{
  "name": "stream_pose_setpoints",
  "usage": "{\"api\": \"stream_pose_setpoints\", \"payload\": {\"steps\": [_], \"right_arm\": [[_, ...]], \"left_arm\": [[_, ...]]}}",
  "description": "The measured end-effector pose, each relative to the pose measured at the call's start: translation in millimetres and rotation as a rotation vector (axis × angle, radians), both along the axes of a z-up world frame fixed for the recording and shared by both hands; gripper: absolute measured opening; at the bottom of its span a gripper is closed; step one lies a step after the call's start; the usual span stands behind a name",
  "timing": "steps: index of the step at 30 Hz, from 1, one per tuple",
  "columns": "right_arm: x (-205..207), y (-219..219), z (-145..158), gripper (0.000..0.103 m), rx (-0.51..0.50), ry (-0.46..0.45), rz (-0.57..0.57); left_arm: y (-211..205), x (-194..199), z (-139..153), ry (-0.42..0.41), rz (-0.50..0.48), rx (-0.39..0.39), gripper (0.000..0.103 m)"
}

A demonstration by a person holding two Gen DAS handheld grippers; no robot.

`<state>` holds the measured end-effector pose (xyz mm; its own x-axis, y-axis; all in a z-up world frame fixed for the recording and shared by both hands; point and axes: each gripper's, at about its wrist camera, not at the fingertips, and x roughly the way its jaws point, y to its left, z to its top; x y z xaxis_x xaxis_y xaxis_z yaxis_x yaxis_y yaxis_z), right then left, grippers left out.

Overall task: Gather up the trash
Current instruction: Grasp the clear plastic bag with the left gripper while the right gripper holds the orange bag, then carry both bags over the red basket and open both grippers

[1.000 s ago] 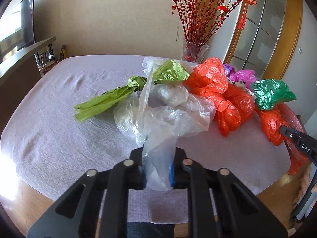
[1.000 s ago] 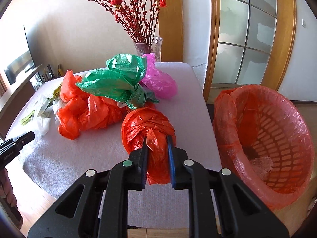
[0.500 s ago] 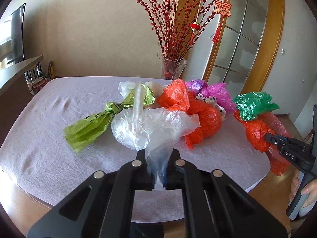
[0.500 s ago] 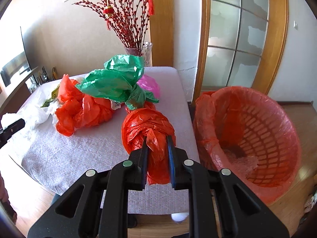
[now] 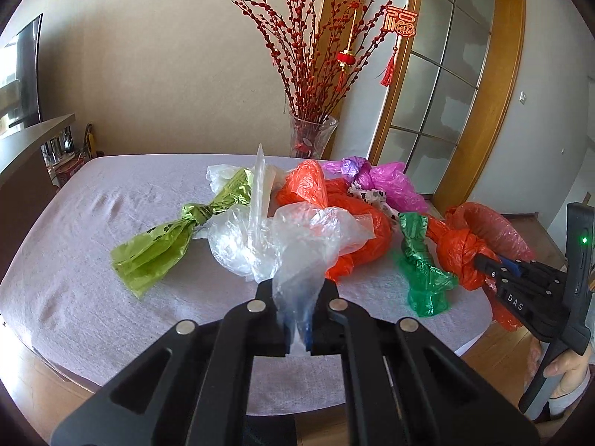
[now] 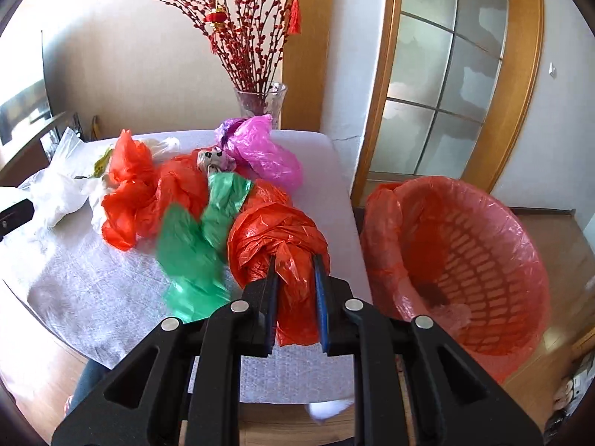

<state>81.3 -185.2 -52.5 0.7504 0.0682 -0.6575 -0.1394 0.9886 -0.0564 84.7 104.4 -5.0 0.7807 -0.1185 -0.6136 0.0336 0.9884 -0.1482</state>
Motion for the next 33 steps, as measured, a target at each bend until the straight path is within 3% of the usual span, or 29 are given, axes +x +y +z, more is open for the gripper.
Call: {"api": "stream_pose_setpoints", "payload": {"steps": [13, 33], "right_arm": [[-11.3, -44.4, 18.5, 0.017, 0.079, -0.061, -0.101], [-24.9, -154.6, 39.4, 0.017, 0.184, -0.143, -0.352]], "left_arm": [[-28.4, -0.6, 16.6, -0.055, -0.100, 0.000, 0.006], [-169.3, 30.1, 49.4, -0.118, -0.440, -0.084, 0.006]]}}
